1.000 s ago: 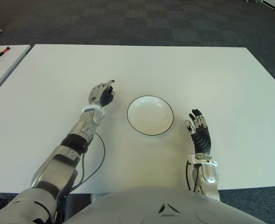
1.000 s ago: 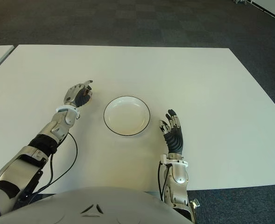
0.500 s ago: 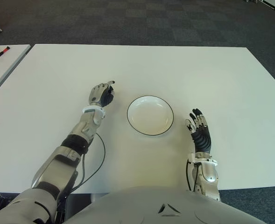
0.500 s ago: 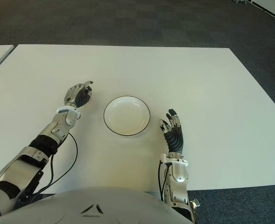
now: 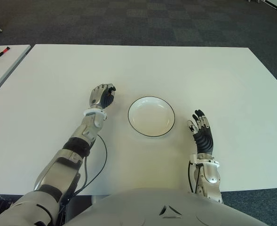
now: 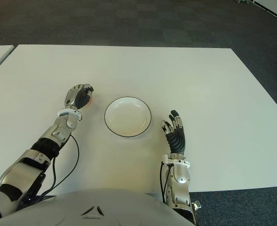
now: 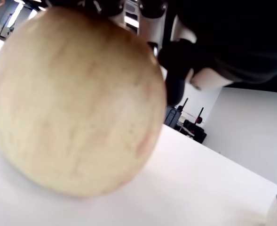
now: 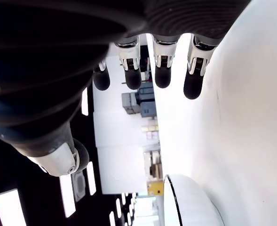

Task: Put the apples into the plate.

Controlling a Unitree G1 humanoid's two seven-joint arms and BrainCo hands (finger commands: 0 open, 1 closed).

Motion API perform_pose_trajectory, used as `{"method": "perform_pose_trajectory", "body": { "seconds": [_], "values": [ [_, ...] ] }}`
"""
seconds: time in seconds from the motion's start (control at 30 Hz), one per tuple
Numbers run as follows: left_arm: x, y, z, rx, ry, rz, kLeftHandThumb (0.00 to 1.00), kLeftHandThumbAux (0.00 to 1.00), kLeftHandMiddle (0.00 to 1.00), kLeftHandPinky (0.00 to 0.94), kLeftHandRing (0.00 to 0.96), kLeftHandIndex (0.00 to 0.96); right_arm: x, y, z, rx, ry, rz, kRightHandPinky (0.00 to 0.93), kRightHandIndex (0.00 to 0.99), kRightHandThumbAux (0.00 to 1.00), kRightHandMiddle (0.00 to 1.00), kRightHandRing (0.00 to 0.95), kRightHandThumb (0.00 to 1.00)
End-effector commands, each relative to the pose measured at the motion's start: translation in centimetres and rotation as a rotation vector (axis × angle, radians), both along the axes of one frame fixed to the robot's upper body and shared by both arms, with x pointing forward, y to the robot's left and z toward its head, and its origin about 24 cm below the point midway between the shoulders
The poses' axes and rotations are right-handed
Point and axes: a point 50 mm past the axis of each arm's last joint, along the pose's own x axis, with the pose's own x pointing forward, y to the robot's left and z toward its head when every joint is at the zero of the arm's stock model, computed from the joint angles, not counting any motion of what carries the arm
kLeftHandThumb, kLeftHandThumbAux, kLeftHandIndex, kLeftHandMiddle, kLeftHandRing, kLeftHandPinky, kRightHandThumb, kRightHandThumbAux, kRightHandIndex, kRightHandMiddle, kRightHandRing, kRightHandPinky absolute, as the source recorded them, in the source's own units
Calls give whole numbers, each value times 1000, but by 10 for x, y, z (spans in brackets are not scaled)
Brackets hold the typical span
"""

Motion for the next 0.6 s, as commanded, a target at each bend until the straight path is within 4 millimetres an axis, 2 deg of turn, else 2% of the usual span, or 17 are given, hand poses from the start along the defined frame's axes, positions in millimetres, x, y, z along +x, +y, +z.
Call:
{"method": "perform_pose_trajectory", "body": {
  "seconds": [0.03,0.17,0.4,0.53,0.6],
  "values": [
    [-14,4,-20,-21,63,38,775,605,641,632,666,434,0,-1,-3,5,19,-4,156,59,655,27,50,355],
    [-13,4,-19,-24,49,41,744,667,649,627,662,433,0,-1,-3,3,19,-1,156,60,659,27,49,347],
    [-13,4,-18,-25,21,54,736,683,639,625,650,431,0,-1,-3,3,23,-2,160,60,653,28,52,349],
    [-14,4,-18,-25,-2,61,734,684,616,600,632,430,0,-2,-3,1,25,-2,158,60,648,27,53,355],
    [-14,4,-18,-25,-11,63,733,684,576,566,590,429,0,-2,-4,1,26,-2,156,59,646,27,52,356]
  ]
}}
